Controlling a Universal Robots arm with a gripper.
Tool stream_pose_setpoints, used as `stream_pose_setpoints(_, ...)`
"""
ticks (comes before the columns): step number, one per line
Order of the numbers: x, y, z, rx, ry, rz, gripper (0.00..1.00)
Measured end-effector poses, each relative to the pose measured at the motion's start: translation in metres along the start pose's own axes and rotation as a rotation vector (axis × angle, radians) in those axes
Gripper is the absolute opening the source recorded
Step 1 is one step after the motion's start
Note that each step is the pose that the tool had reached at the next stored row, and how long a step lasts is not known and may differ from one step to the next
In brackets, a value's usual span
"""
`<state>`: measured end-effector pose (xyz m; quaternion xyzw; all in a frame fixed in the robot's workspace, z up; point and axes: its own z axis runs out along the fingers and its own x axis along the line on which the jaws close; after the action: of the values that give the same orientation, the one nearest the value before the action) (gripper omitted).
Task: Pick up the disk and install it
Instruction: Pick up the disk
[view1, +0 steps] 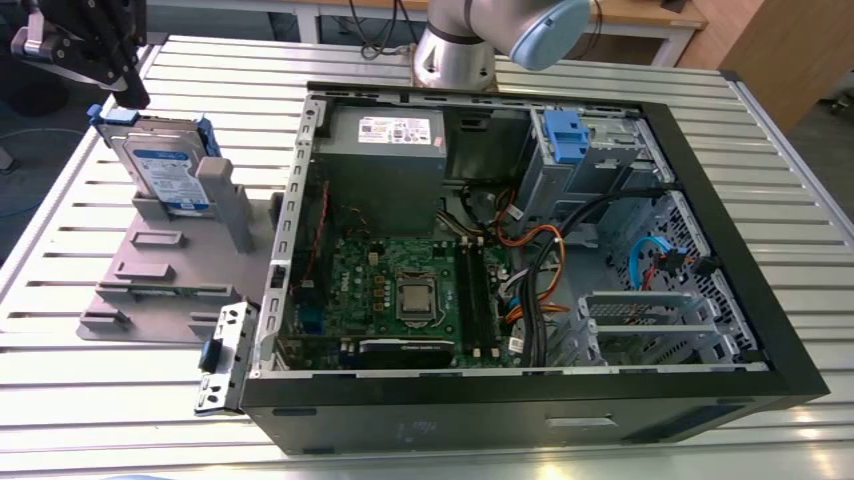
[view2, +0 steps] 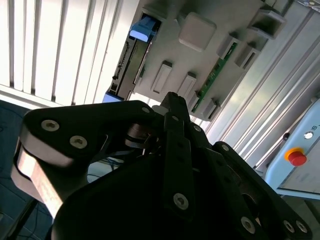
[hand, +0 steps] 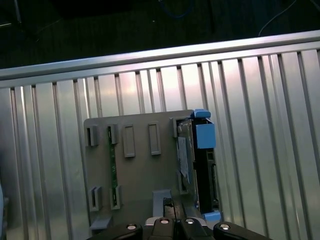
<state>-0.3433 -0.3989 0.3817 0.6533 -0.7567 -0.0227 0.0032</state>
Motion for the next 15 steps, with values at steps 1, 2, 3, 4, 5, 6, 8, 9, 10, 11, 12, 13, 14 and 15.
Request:
stream_pose_setpoints(1,0.0,0.0,0.0,-0.0001,0.0001,-0.001,0.11)
stream_pose_setpoints(2,0.0,0.0,0.0,-0.0001,0.0001,-0.003,0.11)
stream_pose_setpoints(3,0.0,0.0,0.0,-0.0001,0.0001,-0.005,0.11)
stream_pose_setpoints(4,0.0,0.0,0.0,-0.0001,0.0002,-0.006,0.11)
stream_pose_setpoints(5,0.0,0.0,0.0,-0.0002,0.0003,-0.007,0.11)
stream_pose_setpoints(6,0.0,0.0,0.0,-0.0002,0.0003,-0.009,0.11)
stream_pose_setpoints(8,0.0,0.0,0.0,-0.0003,0.0005,-0.012,0.11)
stream_pose_setpoints(9,0.0,0.0,0.0,-0.0003,0.0005,-0.013,0.11)
stream_pose_setpoints(10,0.0,0.0,0.0,-0.0003,0.0006,-0.015,0.11)
stream_pose_setpoints(11,0.0,0.0001,0.0,-0.0004,0.0006,-0.016,0.11)
stream_pose_setpoints(12,-0.0001,0.0001,0.0,-0.0004,0.0007,-0.018,0.11)
stream_pose_setpoints(13,0.0,0.0001,0.0,-0.0005,0.0007,-0.019,0.11)
stream_pose_setpoints(14,0.0,0.0001,0.0,-0.0005,0.0008,-0.02,0.11)
stream_pose_setpoints(15,0.0,0.0,0.0,-0.0005,0.0008,-0.022,0.11)
